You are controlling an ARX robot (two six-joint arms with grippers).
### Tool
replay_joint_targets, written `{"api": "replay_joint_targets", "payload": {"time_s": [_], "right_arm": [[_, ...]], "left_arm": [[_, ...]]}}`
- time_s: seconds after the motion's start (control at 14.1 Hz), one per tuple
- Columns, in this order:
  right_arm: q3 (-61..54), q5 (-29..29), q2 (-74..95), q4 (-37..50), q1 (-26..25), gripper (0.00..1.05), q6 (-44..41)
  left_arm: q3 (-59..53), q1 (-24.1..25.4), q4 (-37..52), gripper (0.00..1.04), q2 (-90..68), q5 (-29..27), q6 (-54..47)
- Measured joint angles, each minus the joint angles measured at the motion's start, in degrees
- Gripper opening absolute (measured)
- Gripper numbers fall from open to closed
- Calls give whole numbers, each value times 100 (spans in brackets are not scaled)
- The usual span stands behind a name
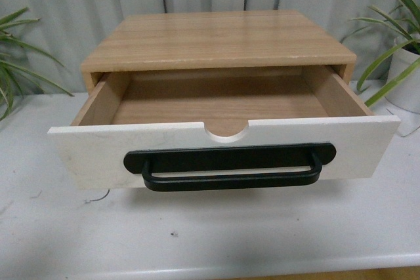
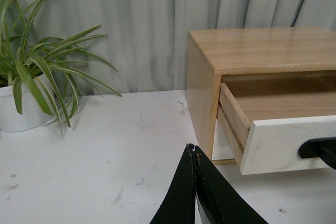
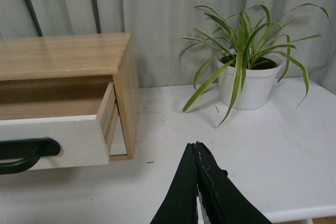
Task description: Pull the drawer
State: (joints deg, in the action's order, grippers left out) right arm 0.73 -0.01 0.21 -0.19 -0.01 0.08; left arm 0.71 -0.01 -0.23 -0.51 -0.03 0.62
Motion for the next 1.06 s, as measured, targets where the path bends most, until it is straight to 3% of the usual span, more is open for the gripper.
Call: {"api": "replay_joint_targets", "payload": {"time_s": [0.07,0.21,0.35,0.57,0.64,1.06], "right_arm": [[0,0,0,0,0,8,-9],[0,0,0,0,0,35,-9],[0,0,0,0,0,43,-9],[0,0,0,0,0,81,-9],[0,0,0,0,0,100,-7],[0,0,0,0,0,98,-7]], "left_arm": [[0,0,0,8,0,0,0],[0,0,0,35,0,0,0],[0,0,0,43,0,0,0],[0,0,0,80,0,0,0],[0,0,0,100,0,0,-7],[0,0,0,98,0,0,-4]]}}
